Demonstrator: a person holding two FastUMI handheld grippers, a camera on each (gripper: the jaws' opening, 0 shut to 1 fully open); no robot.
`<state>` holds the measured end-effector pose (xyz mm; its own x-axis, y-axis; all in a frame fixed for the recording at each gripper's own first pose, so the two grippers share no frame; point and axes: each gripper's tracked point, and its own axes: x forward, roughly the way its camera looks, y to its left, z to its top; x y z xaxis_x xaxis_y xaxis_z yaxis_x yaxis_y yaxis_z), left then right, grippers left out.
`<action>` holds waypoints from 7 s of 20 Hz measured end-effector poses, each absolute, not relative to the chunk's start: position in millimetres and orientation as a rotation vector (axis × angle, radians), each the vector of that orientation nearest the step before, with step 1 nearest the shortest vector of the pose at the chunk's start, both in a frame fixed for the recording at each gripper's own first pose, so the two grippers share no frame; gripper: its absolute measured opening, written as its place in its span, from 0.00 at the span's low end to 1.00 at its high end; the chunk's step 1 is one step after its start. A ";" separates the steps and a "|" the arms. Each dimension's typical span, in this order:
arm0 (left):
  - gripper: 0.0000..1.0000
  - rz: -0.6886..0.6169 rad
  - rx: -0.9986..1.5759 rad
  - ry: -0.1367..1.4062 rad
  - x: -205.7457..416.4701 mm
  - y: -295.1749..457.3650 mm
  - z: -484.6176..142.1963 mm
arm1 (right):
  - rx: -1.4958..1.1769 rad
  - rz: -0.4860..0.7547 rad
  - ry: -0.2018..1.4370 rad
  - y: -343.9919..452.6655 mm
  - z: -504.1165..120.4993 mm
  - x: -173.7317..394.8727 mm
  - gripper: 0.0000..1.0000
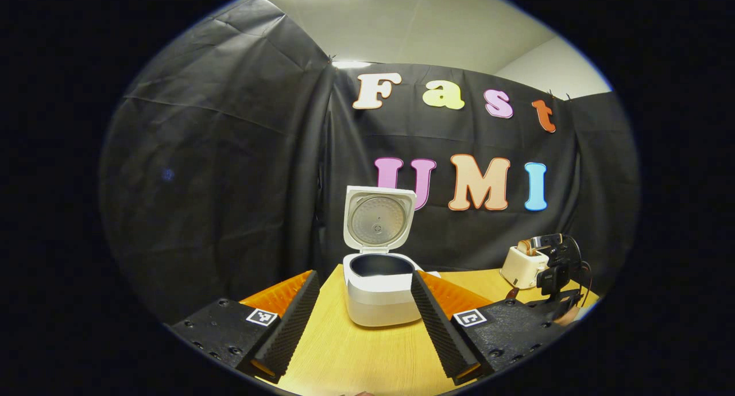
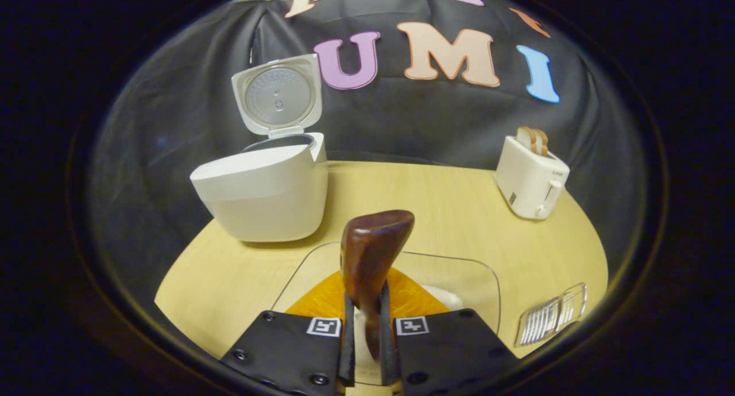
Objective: Close the left gripper, press the button to open the rice cooker; take a wooden spoon from the chopstick holder with the right hand, scoop a spoonful of rice and pour it into the rice cooker, then put the wooden spoon back into the chopstick holder.
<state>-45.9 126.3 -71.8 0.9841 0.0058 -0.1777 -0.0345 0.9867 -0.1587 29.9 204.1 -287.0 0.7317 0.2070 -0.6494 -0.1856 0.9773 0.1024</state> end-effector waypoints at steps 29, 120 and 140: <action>0.95 -0.037 -0.178 0.174 -41.2 95.7 -65.1 | 0.815 0.122 0.731 149.4 -213.7 64.4 0.22; 0.92 0.003 -0.233 0.122 126.2 144.9 -26.5 | 0.077 0.394 0.269 206.6 -46.5 149.7 0.19; 0.92 -0.111 -0.157 0.116 223.8 45.2 7.0 | 0.093 -0.039 0.399 -47.2 -125.6 82.3 0.19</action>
<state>223.8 45.2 7.0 0.9872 -0.1193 -0.1060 0.1012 0.9816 -0.1619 82.3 -47.2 -125.6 0.9206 -0.0198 -0.3901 0.0564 0.9950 0.0824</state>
